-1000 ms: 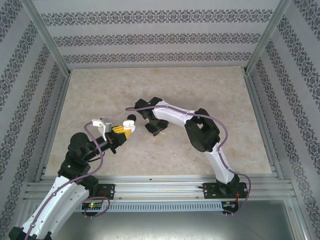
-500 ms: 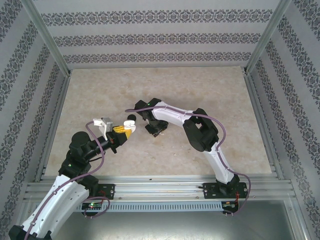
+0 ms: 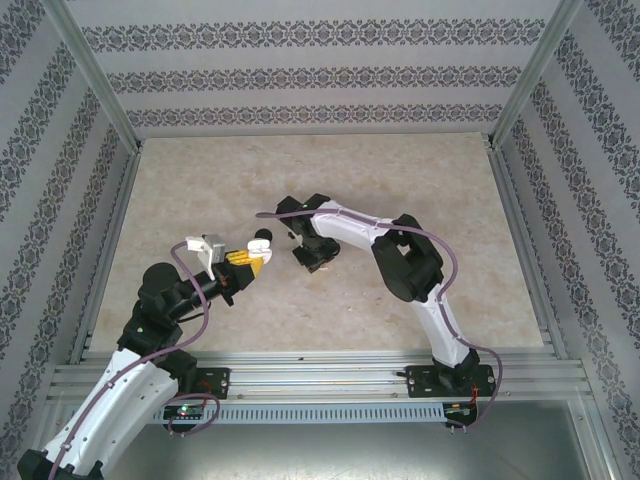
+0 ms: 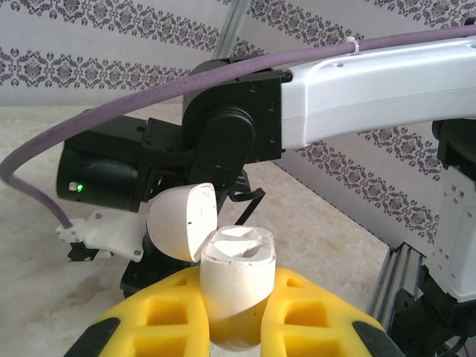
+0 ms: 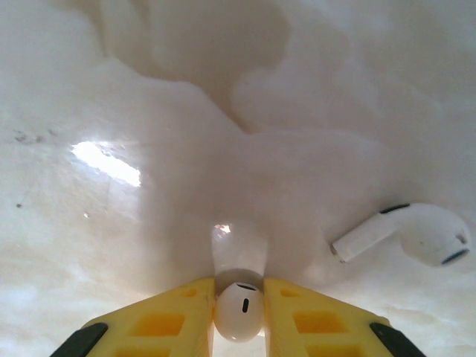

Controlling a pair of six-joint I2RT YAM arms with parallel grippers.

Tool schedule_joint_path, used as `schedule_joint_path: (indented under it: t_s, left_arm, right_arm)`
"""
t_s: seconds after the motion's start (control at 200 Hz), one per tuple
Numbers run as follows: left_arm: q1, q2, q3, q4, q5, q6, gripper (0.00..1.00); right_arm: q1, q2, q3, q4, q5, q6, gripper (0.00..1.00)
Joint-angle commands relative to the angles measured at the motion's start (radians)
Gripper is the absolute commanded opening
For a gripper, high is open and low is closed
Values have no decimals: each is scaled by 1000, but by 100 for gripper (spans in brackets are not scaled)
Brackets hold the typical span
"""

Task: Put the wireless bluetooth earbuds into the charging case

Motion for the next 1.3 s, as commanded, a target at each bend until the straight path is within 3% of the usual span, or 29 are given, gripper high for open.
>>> schedule_joint_path:
  t_s: [0.0,0.345,0.609,0.844,1.294]
  left_arm:
    - [-2,9,-2,89,34,18,0]
    - [-3,90,8,201,75,35,0]
    - [-8,234,53,352,75,89,0]
    - [-34,355,96,526,-8,140,0]
    - [-157,461,151,692,-194,249,0]
  right_arm:
    - [-42,-85,-77,71,-112,57,22]
    - [-148,-395,-270,278,-313,244,20]
    - [-182,-659,-357,391,-370,415,20]
    - [-180,-850,-419,529,-397,613,21]
    - [-71,-933,-412,757,-352,841,22]
